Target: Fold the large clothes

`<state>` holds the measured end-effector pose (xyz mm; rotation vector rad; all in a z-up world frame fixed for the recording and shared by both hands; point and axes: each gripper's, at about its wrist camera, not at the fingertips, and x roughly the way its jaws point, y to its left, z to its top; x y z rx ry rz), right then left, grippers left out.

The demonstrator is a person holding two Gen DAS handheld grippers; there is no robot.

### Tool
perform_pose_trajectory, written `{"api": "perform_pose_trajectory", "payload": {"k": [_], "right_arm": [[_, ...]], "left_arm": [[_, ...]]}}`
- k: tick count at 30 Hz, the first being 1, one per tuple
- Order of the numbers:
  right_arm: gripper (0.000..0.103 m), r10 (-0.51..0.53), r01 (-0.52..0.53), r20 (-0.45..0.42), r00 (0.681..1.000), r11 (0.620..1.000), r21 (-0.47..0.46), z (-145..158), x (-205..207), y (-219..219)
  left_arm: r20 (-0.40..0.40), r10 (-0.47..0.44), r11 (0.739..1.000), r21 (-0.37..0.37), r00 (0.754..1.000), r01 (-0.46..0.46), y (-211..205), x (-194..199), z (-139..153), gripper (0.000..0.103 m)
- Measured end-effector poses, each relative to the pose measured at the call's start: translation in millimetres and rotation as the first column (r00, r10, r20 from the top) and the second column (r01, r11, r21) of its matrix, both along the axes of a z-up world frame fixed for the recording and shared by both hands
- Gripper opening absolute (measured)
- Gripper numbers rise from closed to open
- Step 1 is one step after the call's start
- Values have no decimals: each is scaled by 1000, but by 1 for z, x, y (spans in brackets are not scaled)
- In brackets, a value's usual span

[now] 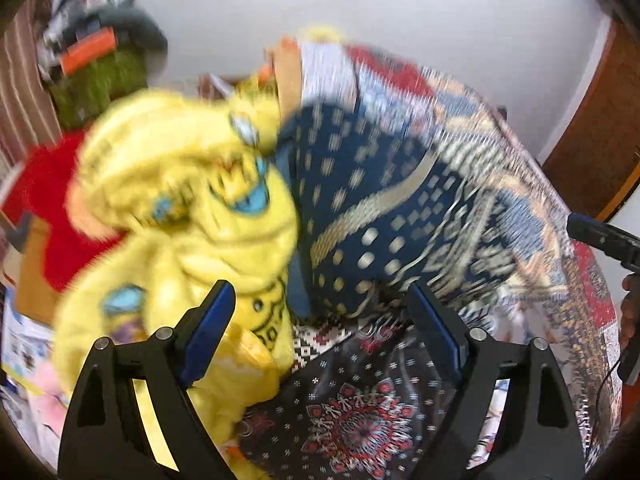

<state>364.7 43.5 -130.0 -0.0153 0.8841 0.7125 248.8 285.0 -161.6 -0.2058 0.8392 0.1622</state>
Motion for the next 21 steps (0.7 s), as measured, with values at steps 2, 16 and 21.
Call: {"api": "perform_pose_trajectory", "payload": {"k": [2, 16, 21], "right_arm": [[70, -4, 1, 69, 998, 999, 42, 29, -17, -6], [70, -80, -78, 517, 852, 958, 276, 171, -178, -43], [70, -118, -78, 567, 815, 948, 310, 173, -212, -52]], "left_arm": [[91, -3, 999, 46, 996, -1, -13, -20, 38, 88], [608, -82, 977, 205, 790, -56, -121, -172, 199, 88], [669, -76, 969, 223, 740, -102, -142, -210, 204, 88]]}}
